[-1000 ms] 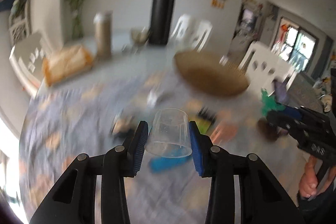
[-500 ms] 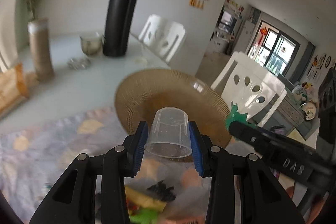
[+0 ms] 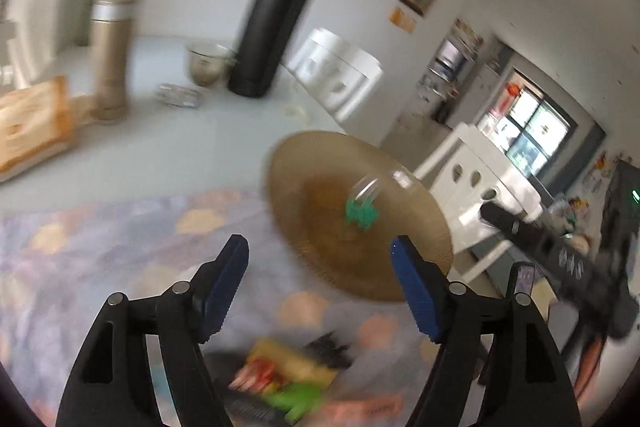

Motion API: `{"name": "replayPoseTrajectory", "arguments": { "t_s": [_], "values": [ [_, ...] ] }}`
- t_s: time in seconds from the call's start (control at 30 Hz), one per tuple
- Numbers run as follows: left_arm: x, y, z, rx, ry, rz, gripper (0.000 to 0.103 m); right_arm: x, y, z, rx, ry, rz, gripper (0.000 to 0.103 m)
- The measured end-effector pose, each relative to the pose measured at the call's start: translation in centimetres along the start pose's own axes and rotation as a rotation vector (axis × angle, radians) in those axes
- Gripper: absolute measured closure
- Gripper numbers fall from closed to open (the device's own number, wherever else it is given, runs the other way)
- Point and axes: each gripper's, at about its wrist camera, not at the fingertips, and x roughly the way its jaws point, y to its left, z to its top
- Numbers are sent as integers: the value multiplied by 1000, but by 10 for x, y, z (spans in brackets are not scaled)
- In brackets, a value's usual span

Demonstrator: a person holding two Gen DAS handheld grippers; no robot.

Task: Organize rigid objects
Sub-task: 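Carry cup and green frog to the amber bowl and release both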

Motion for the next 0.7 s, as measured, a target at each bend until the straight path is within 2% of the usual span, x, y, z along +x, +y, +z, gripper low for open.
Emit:
{"name": "replayPoseTrajectory", "arguments": {
  "t_s": [0.03, 0.1, 0.13, 0.2, 0.33, 0.47, 0.53, 0.63, 0.7],
  "values": [
    [-10, 6, -3, 1, -13, 40, 31, -2, 3, 2, -1, -11, 3, 16],
    [-40, 19, -22, 15, -43, 182, 31, -3, 15, 4, -21, -40, -2, 15],
    [-49, 25, -29, 19, -48, 225, 31, -1, 22, 5, -42, -47, -13, 14],
    [-71, 44, -56, -1, -53, 327, 31, 18, 39, 7, -95, -23, -41, 7],
    [-91, 84, -95, -79, -48, 432, 31, 66, 58, 0, -171, -6, -138, 7],
    [-82, 110, -119, -132, -28, 469, 31, 104, 65, -9, -257, -46, -321, 7],
    [-76, 116, -119, -149, 8, 489, 31, 116, 64, -8, -280, -62, -390, 7],
    [-80, 111, -118, -99, -15, 489, 31, 122, 59, 0, -274, -82, -402, 7],
    [-80, 105, -118, -69, -23, 507, 31, 134, 56, 4, -269, -24, -397, 7]
  ]
}}
